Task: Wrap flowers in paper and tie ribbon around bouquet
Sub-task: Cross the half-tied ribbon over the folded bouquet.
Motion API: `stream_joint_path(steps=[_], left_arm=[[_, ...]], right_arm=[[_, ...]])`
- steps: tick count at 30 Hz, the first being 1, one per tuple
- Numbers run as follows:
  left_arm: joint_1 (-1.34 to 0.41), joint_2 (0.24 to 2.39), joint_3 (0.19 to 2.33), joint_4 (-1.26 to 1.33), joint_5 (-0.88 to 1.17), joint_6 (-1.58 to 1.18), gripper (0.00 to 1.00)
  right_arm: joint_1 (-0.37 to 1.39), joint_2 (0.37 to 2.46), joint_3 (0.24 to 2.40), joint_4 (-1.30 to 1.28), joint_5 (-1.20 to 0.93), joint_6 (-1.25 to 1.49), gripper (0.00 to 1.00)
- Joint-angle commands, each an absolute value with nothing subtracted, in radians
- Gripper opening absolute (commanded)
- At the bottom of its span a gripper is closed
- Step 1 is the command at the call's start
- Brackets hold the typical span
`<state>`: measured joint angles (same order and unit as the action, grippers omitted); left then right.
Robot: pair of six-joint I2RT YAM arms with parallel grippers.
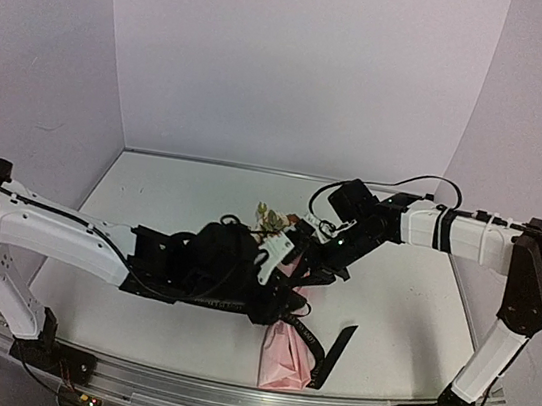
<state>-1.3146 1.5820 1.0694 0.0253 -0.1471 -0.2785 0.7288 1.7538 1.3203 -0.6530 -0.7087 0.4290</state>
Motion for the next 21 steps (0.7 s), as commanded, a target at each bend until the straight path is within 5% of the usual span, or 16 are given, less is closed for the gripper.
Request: stream_joint_path(steps=[1,21], left_arm=[[-1.220,1.503,0.990,0.069,-0.192,-0.326,0.56],[-1.181,1.527,0.797,0.399,-0.167,0.118,0.46]], right_arm=[[0.724,1.710,1.384,-0.701,-0.731,0.514,0.00],[0.753,1.742,1.530,-0.885,-0.784,0.729,0.00]])
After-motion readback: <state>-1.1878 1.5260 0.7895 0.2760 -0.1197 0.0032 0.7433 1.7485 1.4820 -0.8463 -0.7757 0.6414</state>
